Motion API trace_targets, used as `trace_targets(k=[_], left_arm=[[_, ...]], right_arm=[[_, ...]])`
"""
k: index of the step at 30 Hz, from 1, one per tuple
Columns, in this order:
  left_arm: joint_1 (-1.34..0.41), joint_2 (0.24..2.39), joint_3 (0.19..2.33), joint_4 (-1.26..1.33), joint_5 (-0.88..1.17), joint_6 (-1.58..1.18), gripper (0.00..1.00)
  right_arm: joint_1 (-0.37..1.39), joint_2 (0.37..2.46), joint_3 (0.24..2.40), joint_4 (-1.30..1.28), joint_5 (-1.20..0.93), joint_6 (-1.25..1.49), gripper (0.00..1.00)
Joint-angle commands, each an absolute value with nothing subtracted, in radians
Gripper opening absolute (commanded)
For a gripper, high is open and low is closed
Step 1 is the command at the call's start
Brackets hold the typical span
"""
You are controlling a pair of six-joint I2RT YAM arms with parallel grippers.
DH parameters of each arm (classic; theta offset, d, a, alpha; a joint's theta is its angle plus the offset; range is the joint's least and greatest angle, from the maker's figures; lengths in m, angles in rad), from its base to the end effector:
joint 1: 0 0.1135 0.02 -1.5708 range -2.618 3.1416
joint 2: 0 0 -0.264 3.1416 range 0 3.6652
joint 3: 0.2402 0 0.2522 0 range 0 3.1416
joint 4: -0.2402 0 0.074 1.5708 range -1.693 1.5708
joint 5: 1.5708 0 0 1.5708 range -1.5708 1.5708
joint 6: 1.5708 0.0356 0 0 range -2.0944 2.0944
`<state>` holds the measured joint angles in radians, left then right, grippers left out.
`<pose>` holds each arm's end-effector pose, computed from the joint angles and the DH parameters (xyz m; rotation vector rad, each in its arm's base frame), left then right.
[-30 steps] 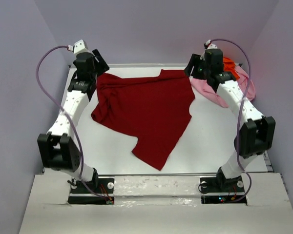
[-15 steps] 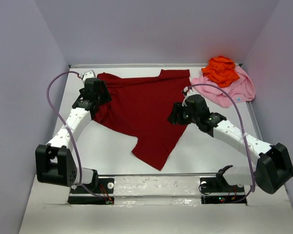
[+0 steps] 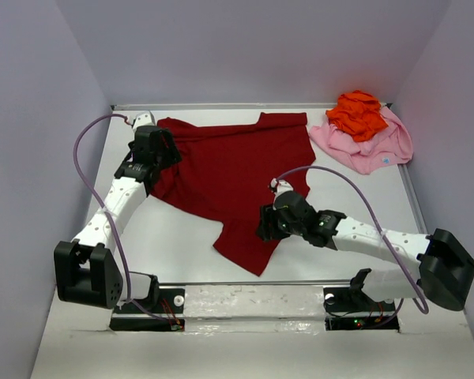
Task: Fold and stack the t-shirts
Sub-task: Flatten out the 1/3-folded T-shirt at the center of the board.
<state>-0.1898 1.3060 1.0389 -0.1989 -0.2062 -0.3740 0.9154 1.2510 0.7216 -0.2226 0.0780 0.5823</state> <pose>0.2962 -0.0495 0.3126 -0.3148 2.0047 -0.1460 0.1599 0.2034 0.2174 -0.3599 2.3878 0.6442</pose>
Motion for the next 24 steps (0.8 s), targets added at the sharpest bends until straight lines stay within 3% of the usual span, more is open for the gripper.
trace_targets(k=[1, 13, 24], left_arm=[[-0.193, 1.299, 1.049, -0.173, -0.193, -0.359, 0.77], [-0.196, 1.289, 1.045, -0.172, -0.187, -0.356, 0.77], [-0.196, 1.275, 1.046, -0.173, -0.192, -0.351, 0.77]], right_arm=[[0.930, 1.242, 0.695, -0.184, 0.172, 0.626, 0.58], [0.930, 1.236, 0.684, -0.212, 0.204, 0.626, 0.58], [1.166, 1.161, 0.594, -0.274, 0.199, 0.834, 0.57]])
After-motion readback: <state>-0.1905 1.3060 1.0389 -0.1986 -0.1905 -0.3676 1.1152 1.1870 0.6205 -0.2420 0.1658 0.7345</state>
